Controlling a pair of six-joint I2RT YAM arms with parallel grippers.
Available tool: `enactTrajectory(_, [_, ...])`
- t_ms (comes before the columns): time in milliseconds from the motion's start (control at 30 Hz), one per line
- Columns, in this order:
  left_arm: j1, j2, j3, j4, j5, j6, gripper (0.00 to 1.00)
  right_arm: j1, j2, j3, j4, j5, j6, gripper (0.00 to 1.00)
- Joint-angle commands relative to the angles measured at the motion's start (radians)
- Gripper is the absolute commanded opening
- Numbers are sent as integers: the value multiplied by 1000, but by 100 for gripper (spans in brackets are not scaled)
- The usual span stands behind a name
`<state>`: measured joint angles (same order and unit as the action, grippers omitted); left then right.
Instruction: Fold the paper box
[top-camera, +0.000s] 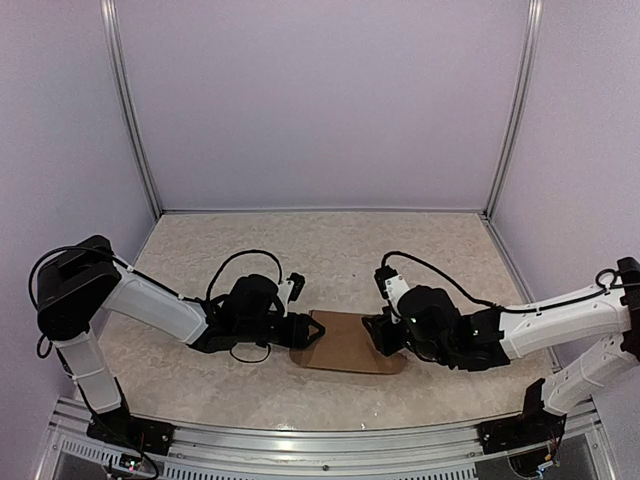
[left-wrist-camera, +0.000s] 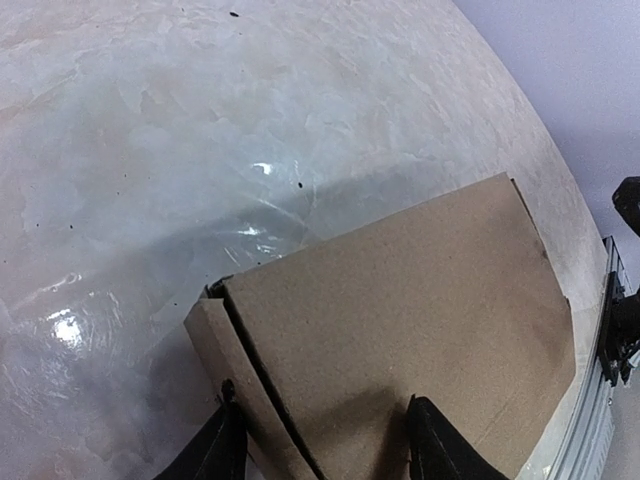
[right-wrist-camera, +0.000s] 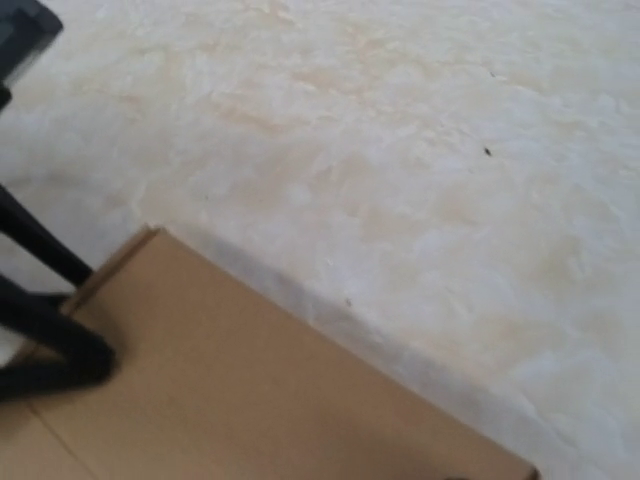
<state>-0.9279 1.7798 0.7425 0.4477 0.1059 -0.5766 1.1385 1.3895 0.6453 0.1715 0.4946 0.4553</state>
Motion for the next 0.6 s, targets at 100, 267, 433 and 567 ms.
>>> enactTrajectory(100, [6, 30, 29, -22, 24, -9, 51, -32, -98, -95, -162, 14, 113, 52])
enactTrajectory(267, [6, 29, 32, -33, 19, -17, 47, -95, -99, -112, -204, -82, 217, 52])
enactTrajectory(433, [0, 6, 18, -64, -34, -32, 46, -147, -81, -133, -120, -241, 276, 48])
enactTrajectory(567, [-1, -20, -3, -74, -61, -45, 47, -187, -58, -152, -52, -346, 319, 45])
